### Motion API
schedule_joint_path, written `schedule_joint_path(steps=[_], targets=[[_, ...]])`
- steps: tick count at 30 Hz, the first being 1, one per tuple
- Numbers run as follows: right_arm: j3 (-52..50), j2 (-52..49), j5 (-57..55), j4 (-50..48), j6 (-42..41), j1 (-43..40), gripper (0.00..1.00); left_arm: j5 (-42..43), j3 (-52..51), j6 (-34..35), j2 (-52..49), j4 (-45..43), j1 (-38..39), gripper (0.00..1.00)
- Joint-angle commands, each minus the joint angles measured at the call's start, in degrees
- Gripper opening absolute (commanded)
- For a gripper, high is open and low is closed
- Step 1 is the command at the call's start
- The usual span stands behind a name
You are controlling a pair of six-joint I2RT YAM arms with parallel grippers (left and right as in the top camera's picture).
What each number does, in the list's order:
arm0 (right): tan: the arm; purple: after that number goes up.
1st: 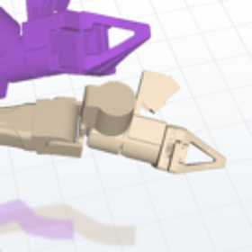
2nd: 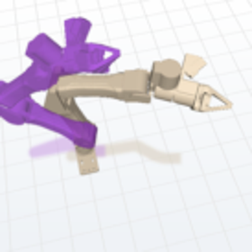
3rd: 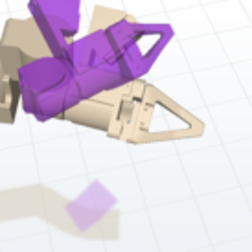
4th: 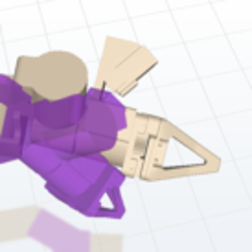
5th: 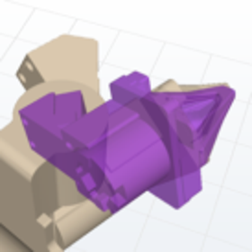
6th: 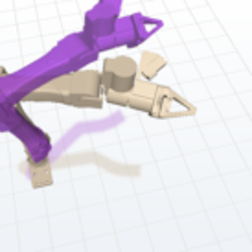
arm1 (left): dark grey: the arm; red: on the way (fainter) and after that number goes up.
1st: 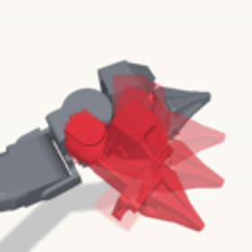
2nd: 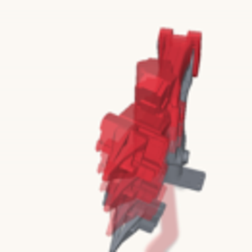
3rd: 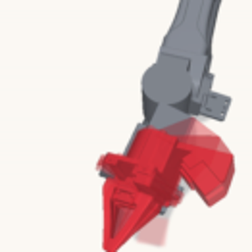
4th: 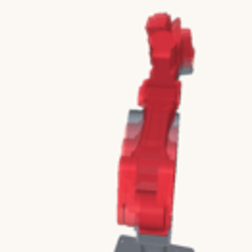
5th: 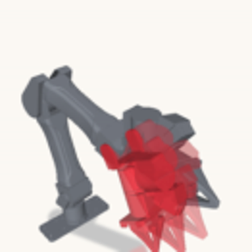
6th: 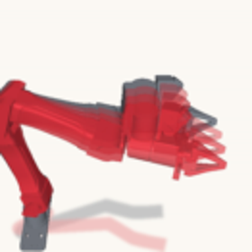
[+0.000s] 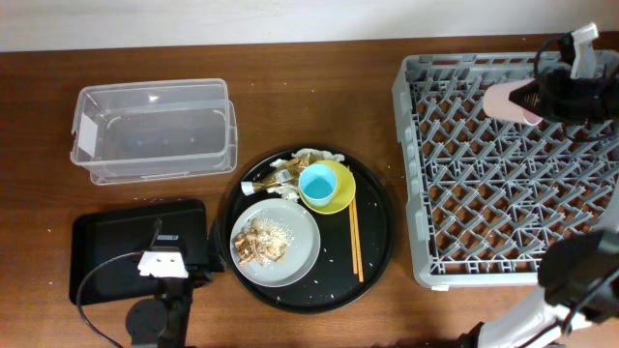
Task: Sort waste into correct bins and load items into the dishwasher rack
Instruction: 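Carry the pink cup to the rack's back right and release it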
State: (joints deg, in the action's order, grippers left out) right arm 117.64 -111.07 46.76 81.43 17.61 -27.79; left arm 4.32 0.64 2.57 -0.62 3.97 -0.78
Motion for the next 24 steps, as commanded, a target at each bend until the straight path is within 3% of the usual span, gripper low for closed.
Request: schedule_joint_path(steps=[1,8,18,24], targets=[[0.5,-6.1,7.2,-0.7,3.4,-1.9,0.04,0.2,-0.2,-0.9,0.3,0.4,-0.3,1.0],[0.5,-11.6,20.2,-5.6,9.7,-4.3,0.04,0.2,-0.2,-0.9,0.3,0.4,-0.3,0.99],[0.4,-15.1,19.9,-15.6,9.6,-6.4,0.04,0.2,-0.2,-0.9,0.3,0.4,-0.3,1.0],[0.3,-19.7,20.7,-16.7,9.6,-9.0,0.04,0.2,-0.2,-0.9,0.3,0.4,-0.3,1.0]])
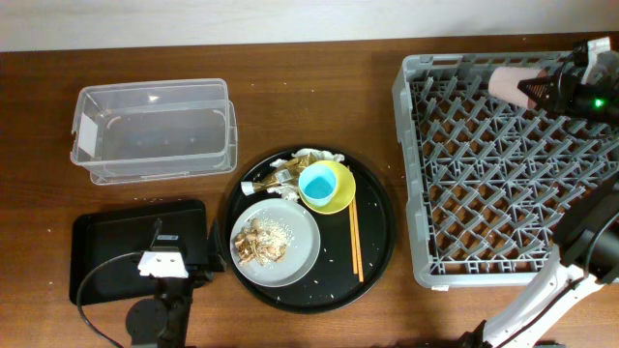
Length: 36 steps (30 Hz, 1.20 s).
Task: Sort waste into correct bins and load items into the dishwasher rack
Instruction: 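Carry the pink cup to the rack's back right and release it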
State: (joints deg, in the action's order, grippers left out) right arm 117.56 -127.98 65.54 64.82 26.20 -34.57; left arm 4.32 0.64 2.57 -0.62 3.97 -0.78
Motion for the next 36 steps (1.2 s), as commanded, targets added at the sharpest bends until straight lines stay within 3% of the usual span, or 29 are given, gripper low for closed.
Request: schedule_joint_path(steps=[1,9,36], targets=[[0.4,-3.4,2.0,-0.1,1.0,-2.7,0.04,0.2,-0.2,-0.9,0.3,0.4,-0.3,1.0],[0.0,-5.7,6.9,1.4,0.8,-5.3,0.04,0.2,-0.2,-0.9,0.3,0.4,-0.3,1.0],[-7.4,-5.9,5.0,4.7,-0.1,-9.2,0.1,0.2,-0.2,-0.9,0.3,0.4,-0.3,1.0]])
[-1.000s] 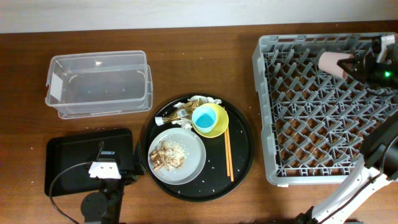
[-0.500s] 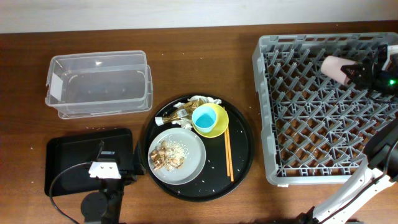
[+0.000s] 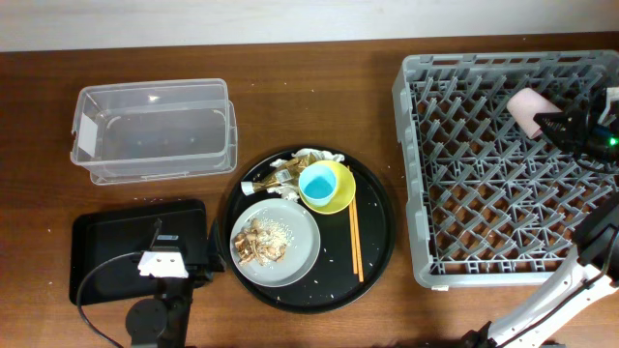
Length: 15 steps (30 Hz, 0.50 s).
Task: Sort waste into correct bins and load items into the dishwasher rack
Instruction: 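Carry the pink cup to the rack's back right and release it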
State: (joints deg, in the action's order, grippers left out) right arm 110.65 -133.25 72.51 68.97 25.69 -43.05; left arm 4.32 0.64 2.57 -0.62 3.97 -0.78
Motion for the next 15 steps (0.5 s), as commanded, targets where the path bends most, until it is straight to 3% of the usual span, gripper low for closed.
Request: schedule_joint_path(steps=[1,7,15], targets=[[-0.5,-0.6,-3.1,0.9,0.4,-0.9,0.1,0.2,-0.2,-0.9,0.3,0.4,-0.3,1.0],[-0.5,-0.4,-5.7,4.1,0.4,-3.6,0.1,0.2,-0.2,-0.9,0.3,0.4,-0.3,0.99],[-0.5,1.2,-5.7,9.5,0.4,-7.6,0.19,0.2,-0.2,-0.9,0.3,0.4,-0.3,1.0]])
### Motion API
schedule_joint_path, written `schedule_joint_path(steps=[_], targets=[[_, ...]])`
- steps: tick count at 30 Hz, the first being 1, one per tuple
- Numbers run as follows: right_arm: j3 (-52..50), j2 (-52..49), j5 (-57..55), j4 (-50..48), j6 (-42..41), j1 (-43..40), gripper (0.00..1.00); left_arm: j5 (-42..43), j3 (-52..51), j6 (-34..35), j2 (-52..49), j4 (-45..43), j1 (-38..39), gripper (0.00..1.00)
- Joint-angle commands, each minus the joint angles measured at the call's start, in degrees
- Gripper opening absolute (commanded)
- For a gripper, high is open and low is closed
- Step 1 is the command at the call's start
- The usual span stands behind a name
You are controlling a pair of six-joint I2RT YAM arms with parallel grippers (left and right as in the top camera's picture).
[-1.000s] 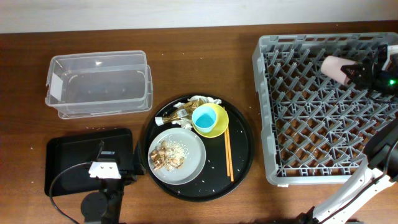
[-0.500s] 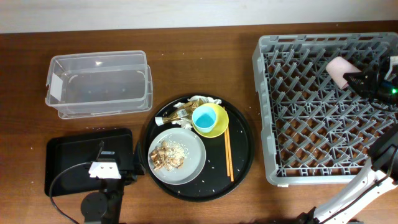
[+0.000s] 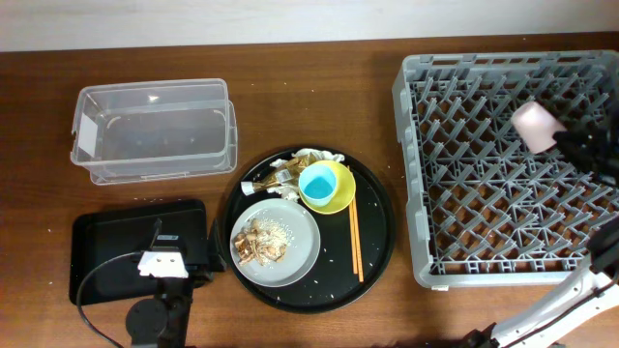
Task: Sort waste into correct bins and load items into the dishwasher rack
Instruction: 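Carry the pink cup to the rack's back right and release it, then move the right gripper back to the tray over the blue cup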
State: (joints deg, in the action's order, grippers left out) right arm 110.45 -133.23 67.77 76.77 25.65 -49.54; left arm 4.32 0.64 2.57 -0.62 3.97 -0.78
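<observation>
A pink cup (image 3: 532, 124) lies tilted in the upper right part of the grey dishwasher rack (image 3: 416, 174). My right gripper (image 3: 561, 141) reaches in from the right edge and looks shut on it. On the round black tray (image 3: 377, 251) stand a grey plate (image 3: 302, 253) with food scraps (image 3: 259, 240), a blue cup (image 3: 316, 182) in a yellow bowl (image 3: 340, 196), brown chopsticks (image 3: 354, 237) and crumpled wrappers (image 3: 290, 166). My left gripper (image 3: 205, 261) rests dark at the black bin; its jaws cannot be made out.
A clear plastic bin (image 3: 155, 130) stands at the back left. A black bin (image 3: 106, 251) sits at the front left under the left arm, with a cable running across it. Rice grains are scattered on the tray.
The right gripper has moved with the pink cup a little toward the front and right, lower in the rack. Tray, bins and left arm are unchanged.
The right gripper held the pink cup over the rack's back right corner, then close to the rack's back rim. Later it was further in toward the front, and now the cup sits tilted down among the rack's tines. Nothing else has moved.
</observation>
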Motion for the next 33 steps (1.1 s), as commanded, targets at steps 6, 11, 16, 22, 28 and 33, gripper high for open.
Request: schedule_joint_path(steps=[6,11,16,22,28,33], targets=[[-0.3,3.8,-1.3,5.2,0.5,-2.6,0.2,0.2,-0.2,-0.9,0.3,0.4,-0.3,1.0],[-0.2,9.2,-6.3,5.3,0.3,-3.9,0.2,0.2,-0.2,-0.9,0.3,0.4,-0.3,1.0],[-0.2,16.6,-6.5,3.8,-3.9,-3.1,0.24,0.2,-0.2,-0.9,0.3,0.4,-0.3,1.0],[-0.2,27.1,-6.7,4.8,-6.7,2.3,0.34,0.2,-0.2,-0.9,0.3,0.4,-0.3,1.0],[-0.3,37.6,-13.4,8.6,-6.7,16.5,0.41,0.2,-0.2,-0.9,0.3,0.4,-0.3,1.0],[-0.3,39.2,-32.4,9.8,-12.8,34.4,0.46,0.2,-0.2,-0.9,0.3,0.4,-0.3,1.0]])
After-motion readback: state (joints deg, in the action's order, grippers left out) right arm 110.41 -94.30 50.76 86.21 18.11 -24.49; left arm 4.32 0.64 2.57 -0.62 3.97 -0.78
